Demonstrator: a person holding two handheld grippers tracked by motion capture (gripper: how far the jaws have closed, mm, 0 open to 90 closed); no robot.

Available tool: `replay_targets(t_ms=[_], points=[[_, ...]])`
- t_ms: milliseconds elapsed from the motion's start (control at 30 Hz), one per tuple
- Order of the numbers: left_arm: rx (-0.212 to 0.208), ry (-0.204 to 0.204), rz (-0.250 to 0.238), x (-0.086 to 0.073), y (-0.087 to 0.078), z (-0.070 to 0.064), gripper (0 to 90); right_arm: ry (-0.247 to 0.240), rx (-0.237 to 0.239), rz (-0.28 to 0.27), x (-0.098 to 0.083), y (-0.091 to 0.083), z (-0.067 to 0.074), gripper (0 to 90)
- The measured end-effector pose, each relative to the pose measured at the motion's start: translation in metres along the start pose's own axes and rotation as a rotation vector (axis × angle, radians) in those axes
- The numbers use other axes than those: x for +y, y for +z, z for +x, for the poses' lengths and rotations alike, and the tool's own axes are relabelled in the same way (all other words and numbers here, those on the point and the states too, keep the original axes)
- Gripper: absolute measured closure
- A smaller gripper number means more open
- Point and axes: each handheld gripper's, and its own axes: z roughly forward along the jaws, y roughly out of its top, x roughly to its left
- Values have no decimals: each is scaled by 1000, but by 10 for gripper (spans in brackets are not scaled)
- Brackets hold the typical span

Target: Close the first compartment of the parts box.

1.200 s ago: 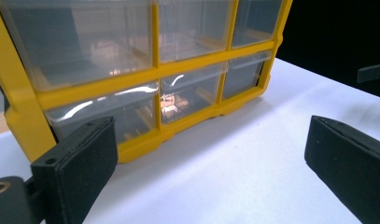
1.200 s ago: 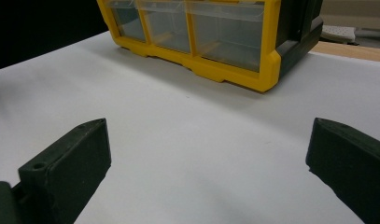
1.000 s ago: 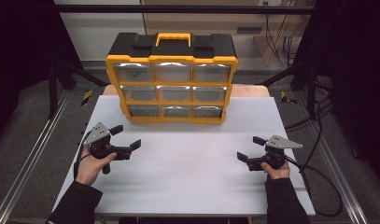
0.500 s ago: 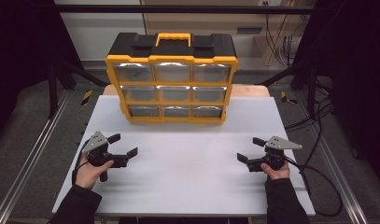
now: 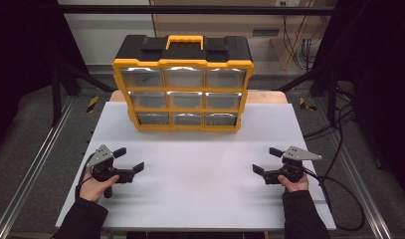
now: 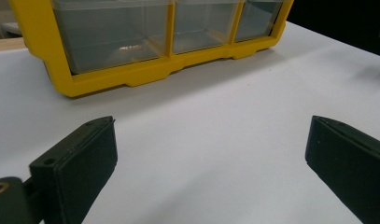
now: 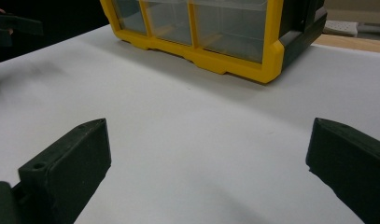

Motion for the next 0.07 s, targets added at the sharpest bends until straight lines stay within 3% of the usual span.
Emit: replay_targets(t_ms=[67], points=[[0, -1, -4, 0, -1, 1, 18, -2, -2, 3, -1, 0, 0, 6]])
